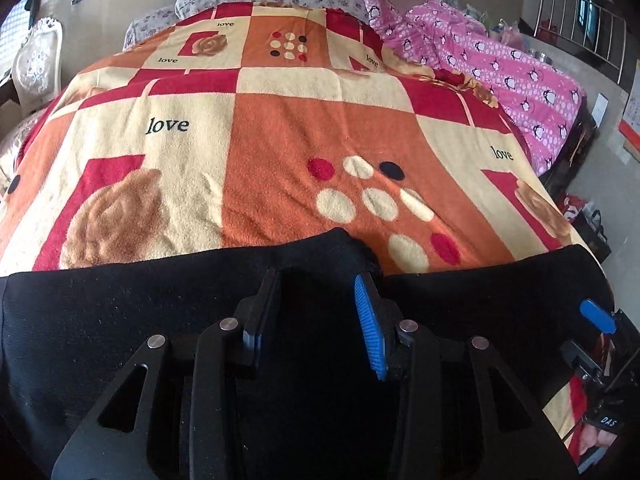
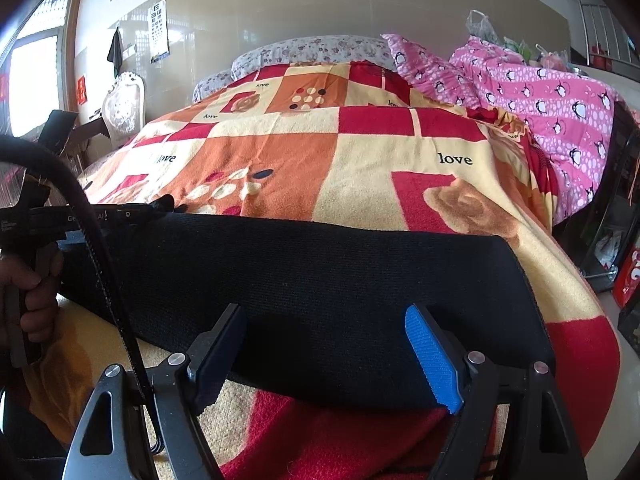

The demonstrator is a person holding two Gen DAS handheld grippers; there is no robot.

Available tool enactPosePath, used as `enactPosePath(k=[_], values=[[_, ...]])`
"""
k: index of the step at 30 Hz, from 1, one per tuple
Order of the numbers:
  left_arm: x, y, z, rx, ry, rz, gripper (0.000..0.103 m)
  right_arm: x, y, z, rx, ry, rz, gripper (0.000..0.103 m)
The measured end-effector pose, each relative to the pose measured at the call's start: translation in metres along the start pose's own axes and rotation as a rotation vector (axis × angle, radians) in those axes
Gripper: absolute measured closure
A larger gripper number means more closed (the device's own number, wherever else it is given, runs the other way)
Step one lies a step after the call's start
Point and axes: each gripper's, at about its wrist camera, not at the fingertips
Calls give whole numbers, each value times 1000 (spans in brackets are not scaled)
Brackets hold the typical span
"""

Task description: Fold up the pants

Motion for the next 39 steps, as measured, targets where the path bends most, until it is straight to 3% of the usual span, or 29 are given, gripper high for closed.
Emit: enactPosePath(k=[21, 23, 27, 30, 33, 37, 39], values=[[-6, 9, -5, 34, 43, -55, 66, -2, -4, 1, -53, -3, -29, 17], [-7, 10, -5, 35, 48, -59, 66, -1, -8, -7, -62, 16, -31, 22], [-8, 11, -6, 38, 54, -67, 66, 12, -20, -53, 32, 44, 14, 24], [-10, 13, -9, 45, 59, -70, 65, 38, -22, -91, 104, 32, 148, 24], [-11, 14, -11, 52, 62, -77, 65, 81, -5, -116, 163, -58, 417, 24], [-9, 14, -11, 54, 51, -68, 65, 133, 34, -115, 245, -206, 853, 24], [-9, 14, -11, 54, 52, -69, 65, 143, 47, -105, 235, -260, 969, 25]])
Point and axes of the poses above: each gripper's, at about its wrist camera, not at the fingertips, and z roughly the way its jaws point, x to its right, y to its underside, and after that the axes turned 15 degrees about -y, right-handed
